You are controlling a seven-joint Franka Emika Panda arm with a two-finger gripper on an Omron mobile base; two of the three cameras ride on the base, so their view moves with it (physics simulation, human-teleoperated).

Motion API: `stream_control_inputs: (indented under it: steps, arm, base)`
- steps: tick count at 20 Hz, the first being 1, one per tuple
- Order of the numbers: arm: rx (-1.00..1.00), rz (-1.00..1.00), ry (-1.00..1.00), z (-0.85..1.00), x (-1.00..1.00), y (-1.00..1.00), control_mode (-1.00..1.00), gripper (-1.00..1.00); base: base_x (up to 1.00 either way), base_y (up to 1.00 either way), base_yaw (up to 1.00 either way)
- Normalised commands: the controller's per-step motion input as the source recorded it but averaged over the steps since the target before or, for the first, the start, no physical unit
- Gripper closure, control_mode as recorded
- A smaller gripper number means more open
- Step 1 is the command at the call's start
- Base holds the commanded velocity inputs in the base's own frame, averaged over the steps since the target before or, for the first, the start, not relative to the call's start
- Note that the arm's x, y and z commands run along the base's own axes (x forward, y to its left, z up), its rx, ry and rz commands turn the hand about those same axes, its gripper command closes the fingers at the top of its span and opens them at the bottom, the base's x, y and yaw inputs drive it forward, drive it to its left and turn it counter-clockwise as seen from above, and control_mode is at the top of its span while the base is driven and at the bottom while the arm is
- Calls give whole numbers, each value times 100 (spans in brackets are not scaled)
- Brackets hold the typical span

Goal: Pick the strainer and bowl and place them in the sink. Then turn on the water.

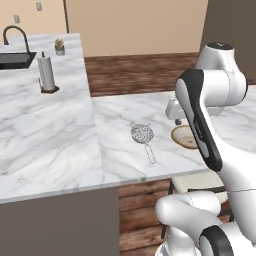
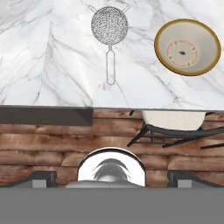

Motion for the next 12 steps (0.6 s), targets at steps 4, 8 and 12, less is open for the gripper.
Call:
stream_control_inputs:
  steps: [4,8,12]
  arm:
    - [0,0,0,0,0,0,100,-100]
    - [0,0,0,0,0,0,100,-100]
    - [0,0,0,0,0,0,-100,-100]
  base:
    - [38,0,0]
    - [23,0,0]
    - [0,0,0]
